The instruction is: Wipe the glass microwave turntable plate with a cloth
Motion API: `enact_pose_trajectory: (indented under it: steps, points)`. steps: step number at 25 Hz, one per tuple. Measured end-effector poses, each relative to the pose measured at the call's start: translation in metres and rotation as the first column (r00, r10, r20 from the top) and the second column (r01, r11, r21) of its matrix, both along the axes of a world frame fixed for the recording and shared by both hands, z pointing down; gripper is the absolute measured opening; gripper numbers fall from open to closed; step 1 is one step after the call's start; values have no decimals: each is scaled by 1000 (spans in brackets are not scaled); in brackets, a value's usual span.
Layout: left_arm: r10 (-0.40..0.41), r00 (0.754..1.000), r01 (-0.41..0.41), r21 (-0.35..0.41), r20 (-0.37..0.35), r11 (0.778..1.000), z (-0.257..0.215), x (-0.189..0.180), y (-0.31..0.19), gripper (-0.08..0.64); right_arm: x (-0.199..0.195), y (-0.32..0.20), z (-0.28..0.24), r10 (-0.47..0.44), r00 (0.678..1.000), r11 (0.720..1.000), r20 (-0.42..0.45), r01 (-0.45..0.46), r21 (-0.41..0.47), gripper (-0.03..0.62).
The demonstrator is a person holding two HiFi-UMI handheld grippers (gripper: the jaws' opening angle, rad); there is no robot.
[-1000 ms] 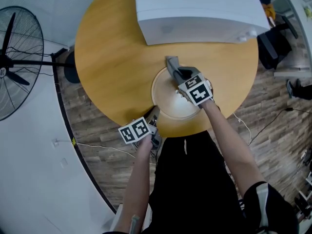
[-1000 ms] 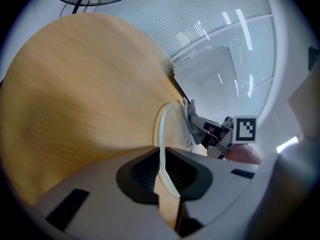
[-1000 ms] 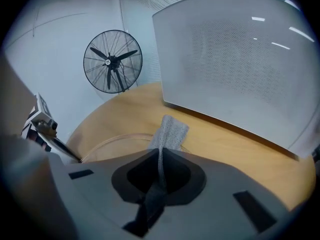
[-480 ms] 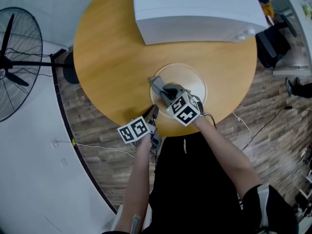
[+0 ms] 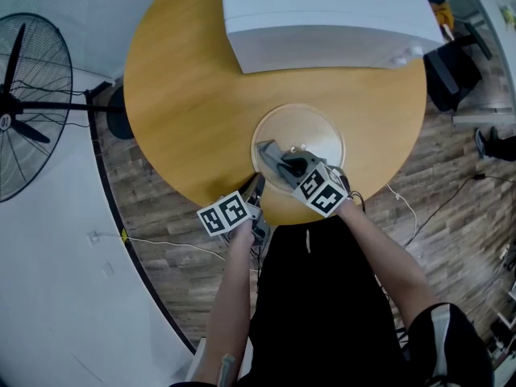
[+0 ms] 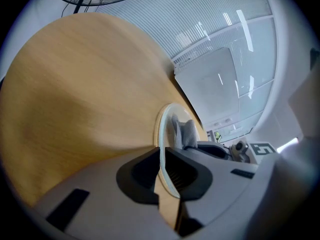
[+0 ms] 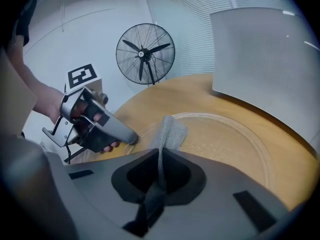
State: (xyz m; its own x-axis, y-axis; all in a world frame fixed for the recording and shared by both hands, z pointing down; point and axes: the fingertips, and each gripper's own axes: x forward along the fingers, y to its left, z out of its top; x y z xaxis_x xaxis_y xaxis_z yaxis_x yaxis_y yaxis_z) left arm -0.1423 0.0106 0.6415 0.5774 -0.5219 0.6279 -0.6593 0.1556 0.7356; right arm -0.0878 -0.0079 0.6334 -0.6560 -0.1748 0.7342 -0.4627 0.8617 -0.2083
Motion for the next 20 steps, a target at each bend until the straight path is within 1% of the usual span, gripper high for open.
enact_pose_trajectory:
  steps: [3,6,10,12,15,20]
  points:
    - [1,1000,-1,1,0,1000,0,0,0,28,19,-25,-2,76,997,997,-2,-76,10,25]
    - [0,1000,0,1,-1,1000,0,1,0,29,43,-53,-2,163,987,987,1,-163,3,25]
    - [1,1000,-1,2,-3,1000,0,0,0,29,79,-85,-2,280,960,960,-29,-279,33,25]
    - [1,1000,-1,3,-3,1000,0,0,0,29,95,-94,-2,322,946,946,-44,-320,45,25]
    - [0,1000,0,0,-1,1000,0,0,1,29,108,-93,-3,346,937,938,-53,-344,43,25]
    - [-10,1000,10,0,-5,1000,-1,-1,0,28,107,-69,-3,359,932,933,-41,-359,16,25]
